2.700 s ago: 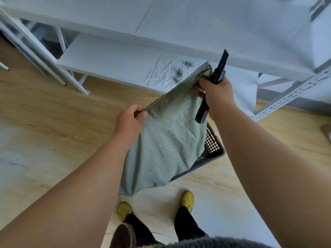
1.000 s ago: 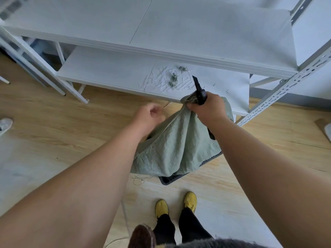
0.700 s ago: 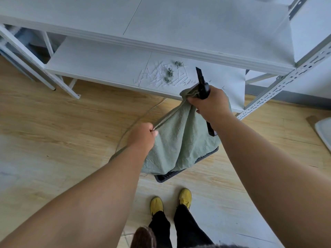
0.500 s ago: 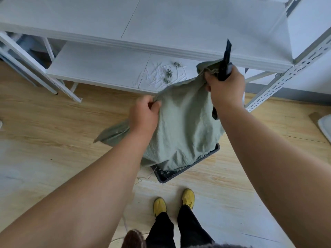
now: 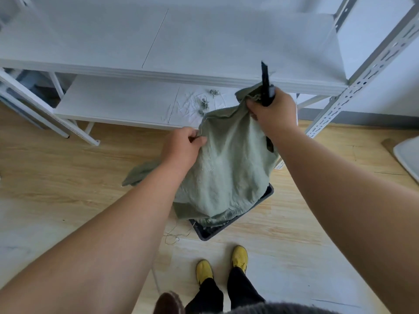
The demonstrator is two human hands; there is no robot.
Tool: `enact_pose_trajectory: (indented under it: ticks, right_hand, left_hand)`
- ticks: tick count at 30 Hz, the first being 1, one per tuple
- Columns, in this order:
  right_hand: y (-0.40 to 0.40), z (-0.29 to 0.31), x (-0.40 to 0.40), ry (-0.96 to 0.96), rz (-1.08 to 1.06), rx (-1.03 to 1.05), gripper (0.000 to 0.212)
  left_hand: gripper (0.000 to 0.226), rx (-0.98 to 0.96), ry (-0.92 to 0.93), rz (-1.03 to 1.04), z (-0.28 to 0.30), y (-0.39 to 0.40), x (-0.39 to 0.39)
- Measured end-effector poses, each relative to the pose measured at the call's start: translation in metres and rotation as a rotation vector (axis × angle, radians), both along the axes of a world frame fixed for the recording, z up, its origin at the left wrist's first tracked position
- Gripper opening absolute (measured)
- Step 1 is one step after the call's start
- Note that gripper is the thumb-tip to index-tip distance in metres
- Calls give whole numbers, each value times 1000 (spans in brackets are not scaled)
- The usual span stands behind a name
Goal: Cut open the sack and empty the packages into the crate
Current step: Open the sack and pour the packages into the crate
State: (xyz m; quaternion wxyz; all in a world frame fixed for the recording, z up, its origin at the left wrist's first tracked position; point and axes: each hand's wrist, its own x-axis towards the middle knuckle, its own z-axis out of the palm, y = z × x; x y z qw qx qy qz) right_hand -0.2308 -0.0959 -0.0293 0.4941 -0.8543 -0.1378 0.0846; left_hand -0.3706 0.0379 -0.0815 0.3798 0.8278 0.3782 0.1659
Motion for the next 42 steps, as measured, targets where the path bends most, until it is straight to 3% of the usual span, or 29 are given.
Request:
enact_pose_trajectory:
  ticks: [3,6,10,12,15,19,22,26,28,31,32,34,36,38,40,42]
  right_hand:
    - [0,-1,-1,7,-59,43,29]
    - [3,-5,-6,31,18,10,27]
    - [6,-9,-7,53,8,46,28]
    - [8,-10,-8,103,101,36,29]
    - [11,-8,-16,119,208,22,24]
    - [21,-18,-37,122,435,-63,66]
    - [24,-29,-48,68,374,-191,52]
    - [23,-40,-47,104,249,-173,22]
    - [20,-40,-44,97,244,-176,17]
    - [16,-39,-38,124,289,-165,21]
    - [14,-37,-37,134,308,-161,24]
    - [12,-37,-34,163,346,-158,27]
    - [10,-39,-33,197,380,-169,22]
    - [11,-39,-31,201,376,-154,24]
    - [12,-38,-29,159,325,-133,27]
    - [13,-35,-26,143,221,-66,28]
  left_hand:
    - [28,43,-102,78,2,3,6]
    - [28,12,-6,25,-2,0,4]
    - [32,23,-83,74,-1,5,5]
    - [32,0,-21,63,1,6,2]
    - [29,-22,-77,96,10,3,3]
    - [16,-276,-70,41,24,-2,8]
    - [21,-379,-27,-74,26,-3,7]
    - [18,-395,-110,-100,15,2,-8]
    - [33,-226,36,-85,-5,16,-23]
    - [74,22,556,-200,-35,28,-47]
    - [82,59,631,-220,-43,28,-50]
    - [87,95,610,-203,-49,27,-50]
    - [77,146,550,-197,-52,27,-46]
    - [47,222,619,-247,-48,28,-40]
    - [22,165,629,-217,-38,30,-33]
    - [13,95,437,-103,-26,30,-24]
